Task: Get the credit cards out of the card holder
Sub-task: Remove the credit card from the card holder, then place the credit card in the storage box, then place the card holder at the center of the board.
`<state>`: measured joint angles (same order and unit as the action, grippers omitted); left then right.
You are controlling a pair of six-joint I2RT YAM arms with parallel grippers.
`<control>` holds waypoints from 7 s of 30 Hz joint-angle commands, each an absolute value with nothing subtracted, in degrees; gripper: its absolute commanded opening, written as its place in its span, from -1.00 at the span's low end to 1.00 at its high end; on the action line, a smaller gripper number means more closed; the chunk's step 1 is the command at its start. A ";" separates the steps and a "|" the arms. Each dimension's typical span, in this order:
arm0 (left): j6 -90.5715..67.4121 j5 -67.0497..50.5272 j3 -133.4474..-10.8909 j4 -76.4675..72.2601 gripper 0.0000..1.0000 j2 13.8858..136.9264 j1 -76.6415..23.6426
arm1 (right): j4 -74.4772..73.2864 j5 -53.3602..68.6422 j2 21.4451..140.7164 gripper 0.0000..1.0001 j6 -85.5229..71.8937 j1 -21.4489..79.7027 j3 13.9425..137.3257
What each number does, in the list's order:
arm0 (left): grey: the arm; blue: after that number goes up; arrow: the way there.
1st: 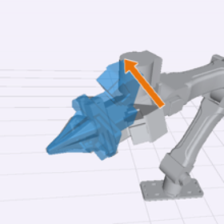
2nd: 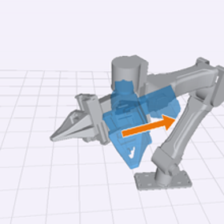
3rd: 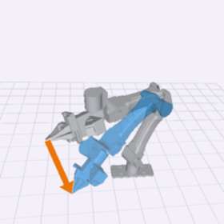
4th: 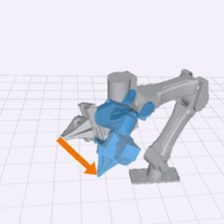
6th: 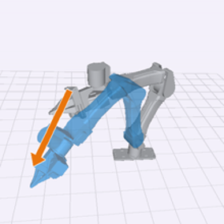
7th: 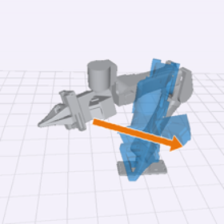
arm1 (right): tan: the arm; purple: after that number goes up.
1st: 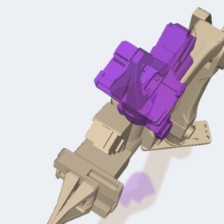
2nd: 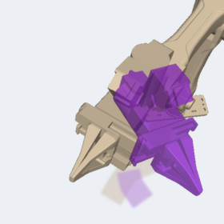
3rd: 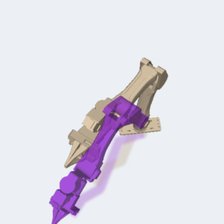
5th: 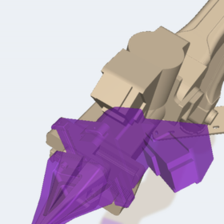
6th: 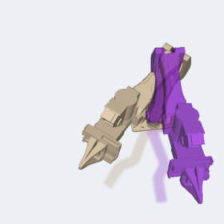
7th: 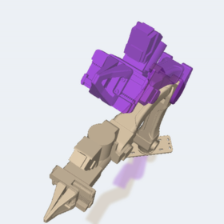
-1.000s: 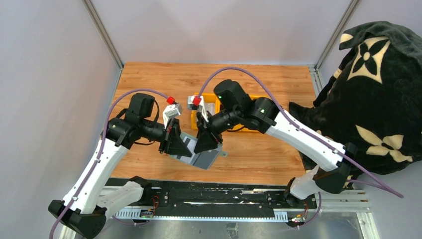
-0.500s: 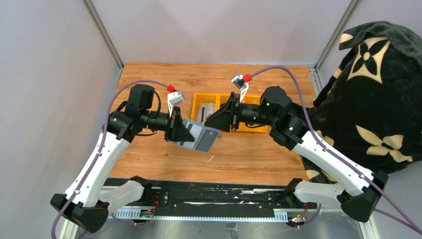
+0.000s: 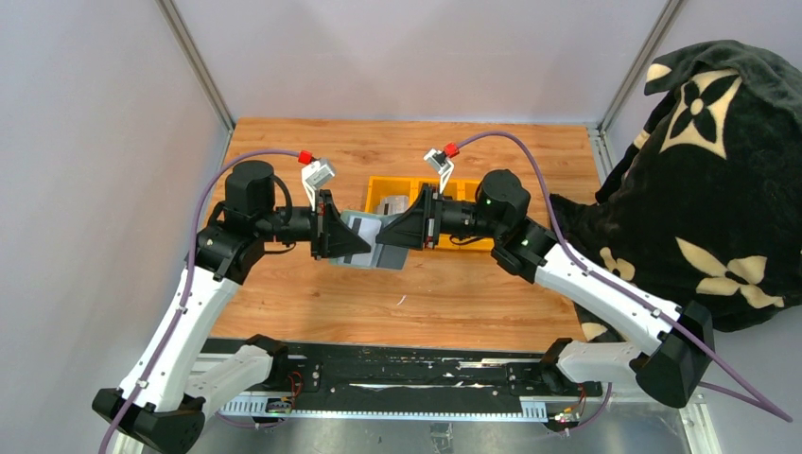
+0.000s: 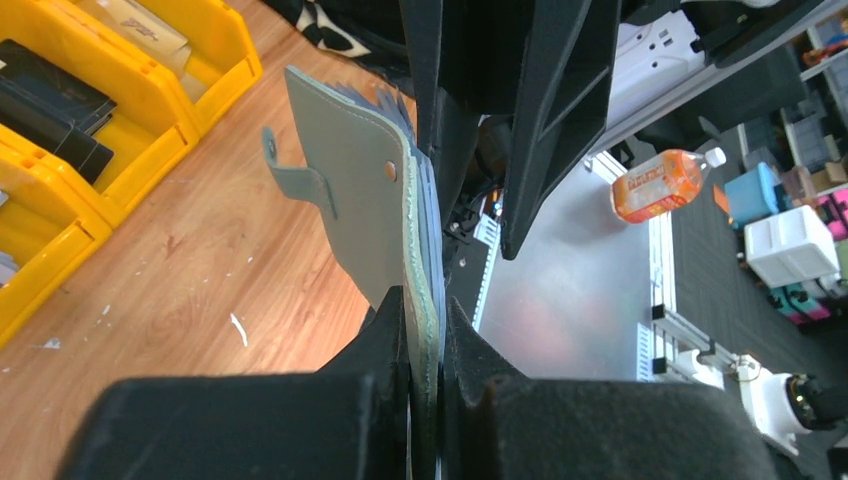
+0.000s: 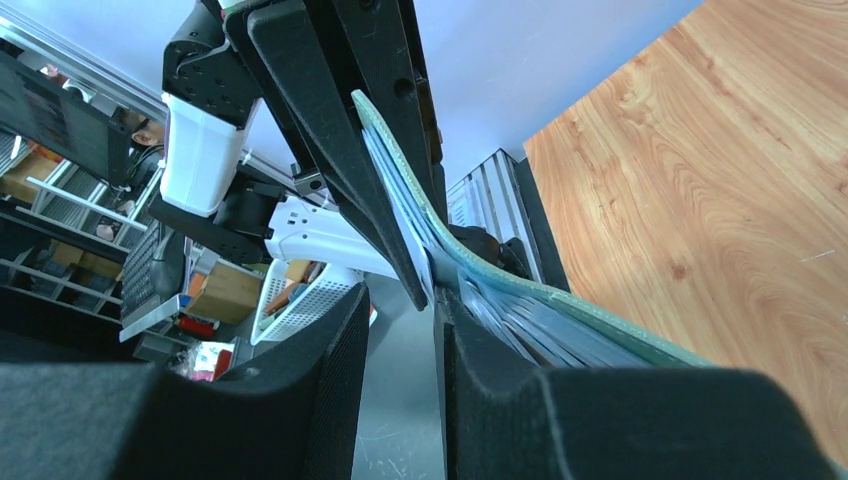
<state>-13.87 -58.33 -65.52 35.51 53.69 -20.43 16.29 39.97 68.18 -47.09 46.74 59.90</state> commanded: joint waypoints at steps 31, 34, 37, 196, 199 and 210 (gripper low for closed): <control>-14.79 -71.00 -65.82 34.03 -0.29 52.34 -20.30 | 26.51 33.15 76.82 -1.00 -52.75 50.89 60.02; -15.61 -72.96 -66.27 34.14 -0.29 52.32 -20.30 | 28.96 34.34 75.74 -1.00 -54.75 49.71 57.58; -16.43 -74.27 -66.49 34.06 -0.30 52.28 -20.26 | 31.73 34.95 74.05 -1.00 -56.42 48.62 54.72; 57.96 2.09 -61.55 45.98 -0.31 88.51 -39.02 | -12.21 10.20 89.37 0.19 -26.63 34.28 76.69; 57.71 1.61 -59.76 45.78 0.01 86.78 -39.23 | -11.89 11.27 88.42 0.19 -27.01 34.17 74.34; 57.09 -12.75 -54.19 56.28 -0.01 84.11 -39.81 | -11.93 12.51 83.35 0.20 -28.54 32.72 67.98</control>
<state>56.99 -7.44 -55.99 52.75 85.52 -39.20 -12.16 11.62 86.89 -27.49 33.91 69.76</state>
